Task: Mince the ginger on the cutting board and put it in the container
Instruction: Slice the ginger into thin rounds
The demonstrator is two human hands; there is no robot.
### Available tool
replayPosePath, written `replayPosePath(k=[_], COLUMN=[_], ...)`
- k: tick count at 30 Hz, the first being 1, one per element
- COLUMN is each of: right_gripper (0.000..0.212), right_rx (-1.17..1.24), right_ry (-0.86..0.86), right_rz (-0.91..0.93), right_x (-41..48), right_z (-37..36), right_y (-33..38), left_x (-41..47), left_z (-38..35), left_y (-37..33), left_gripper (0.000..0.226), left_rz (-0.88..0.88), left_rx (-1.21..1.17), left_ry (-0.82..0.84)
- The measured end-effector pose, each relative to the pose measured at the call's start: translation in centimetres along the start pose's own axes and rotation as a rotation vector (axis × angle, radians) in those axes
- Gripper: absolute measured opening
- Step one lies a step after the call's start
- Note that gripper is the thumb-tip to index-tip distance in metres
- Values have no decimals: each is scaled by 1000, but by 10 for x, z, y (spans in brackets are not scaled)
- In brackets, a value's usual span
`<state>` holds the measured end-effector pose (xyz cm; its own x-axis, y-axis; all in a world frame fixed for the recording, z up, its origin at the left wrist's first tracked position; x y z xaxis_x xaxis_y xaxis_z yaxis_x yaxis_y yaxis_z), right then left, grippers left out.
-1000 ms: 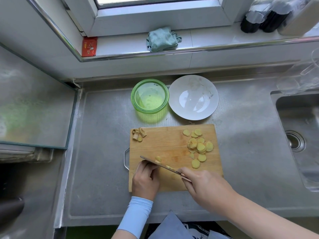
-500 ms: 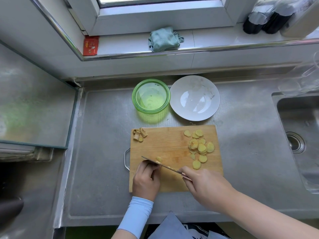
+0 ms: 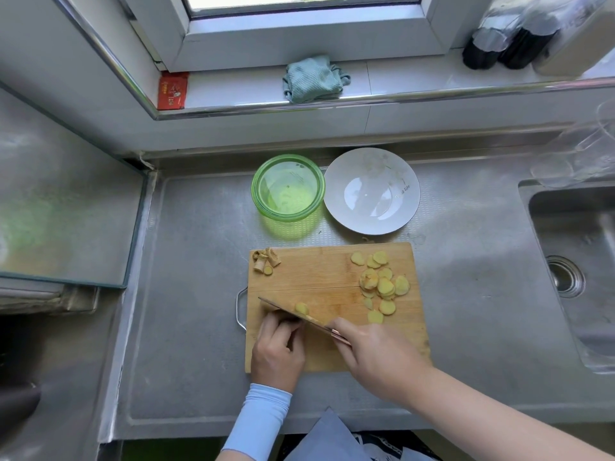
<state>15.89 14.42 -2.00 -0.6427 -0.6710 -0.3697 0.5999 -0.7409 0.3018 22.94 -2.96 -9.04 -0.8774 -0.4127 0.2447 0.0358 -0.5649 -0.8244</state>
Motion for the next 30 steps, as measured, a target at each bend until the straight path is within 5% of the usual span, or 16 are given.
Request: replayPosePath(k=[15,30], right_gripper=[24,25], right_rx=[-23,-42], right_ry=[11,68], right_rz=[-26,-27], right_x=[-29,-23], right_z=[7,13], right_y=[-13,-15], left_x=[1,0], left_z=[1,0], left_y=[-3,0], left_gripper=[5,16], left_rz=[14,-21], left_rx=[27,4], left_ry=[-7,-22])
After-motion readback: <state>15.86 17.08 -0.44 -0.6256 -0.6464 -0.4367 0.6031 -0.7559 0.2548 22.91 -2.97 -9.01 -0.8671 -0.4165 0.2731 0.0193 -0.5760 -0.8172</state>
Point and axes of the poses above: each hand's wrist, its own x-axis towards the middle knuckle, its own z-axis out of the back of the hand, y = z × x, the point moved 2 cm from there along x, towards the middle knuckle, and after that the axes turned 15 degrees about -x, right-handed, at the moved point
